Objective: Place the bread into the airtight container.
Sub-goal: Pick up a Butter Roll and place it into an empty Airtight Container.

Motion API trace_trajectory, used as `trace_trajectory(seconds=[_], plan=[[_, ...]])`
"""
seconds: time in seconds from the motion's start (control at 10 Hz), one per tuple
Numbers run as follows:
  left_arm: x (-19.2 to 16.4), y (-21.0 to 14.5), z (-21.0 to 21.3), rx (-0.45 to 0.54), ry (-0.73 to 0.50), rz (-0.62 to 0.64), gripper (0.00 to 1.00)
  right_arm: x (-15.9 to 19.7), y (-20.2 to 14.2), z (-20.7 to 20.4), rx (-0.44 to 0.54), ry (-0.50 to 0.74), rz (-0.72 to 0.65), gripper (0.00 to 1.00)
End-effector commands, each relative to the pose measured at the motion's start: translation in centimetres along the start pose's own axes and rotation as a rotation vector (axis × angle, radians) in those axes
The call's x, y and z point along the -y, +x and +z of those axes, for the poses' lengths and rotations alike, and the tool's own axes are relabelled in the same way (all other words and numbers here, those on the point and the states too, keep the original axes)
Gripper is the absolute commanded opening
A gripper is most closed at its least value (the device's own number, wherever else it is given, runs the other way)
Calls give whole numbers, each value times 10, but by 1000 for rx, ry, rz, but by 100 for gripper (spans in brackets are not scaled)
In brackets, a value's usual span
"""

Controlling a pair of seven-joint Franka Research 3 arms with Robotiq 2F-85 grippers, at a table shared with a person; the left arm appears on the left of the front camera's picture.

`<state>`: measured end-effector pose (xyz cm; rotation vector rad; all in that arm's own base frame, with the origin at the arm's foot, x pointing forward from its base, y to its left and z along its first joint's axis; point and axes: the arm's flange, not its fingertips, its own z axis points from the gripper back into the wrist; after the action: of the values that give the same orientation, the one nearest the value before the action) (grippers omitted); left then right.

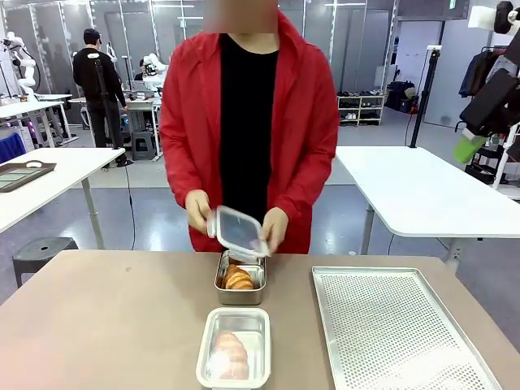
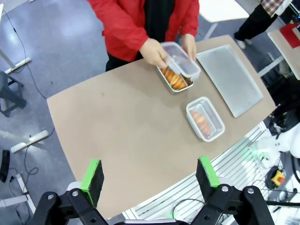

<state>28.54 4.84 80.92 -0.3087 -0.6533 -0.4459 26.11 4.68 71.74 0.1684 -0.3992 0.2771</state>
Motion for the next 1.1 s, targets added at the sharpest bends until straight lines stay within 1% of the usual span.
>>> trace_trajectory(seconds=[0.0,1.0], plan=[[1,-1,1,-5,-2,-19,100,-1,0,6,6,-5,7,100],[1,-1,1,-5,-2,-19,100,-1,0,6,6,-5,7,100]])
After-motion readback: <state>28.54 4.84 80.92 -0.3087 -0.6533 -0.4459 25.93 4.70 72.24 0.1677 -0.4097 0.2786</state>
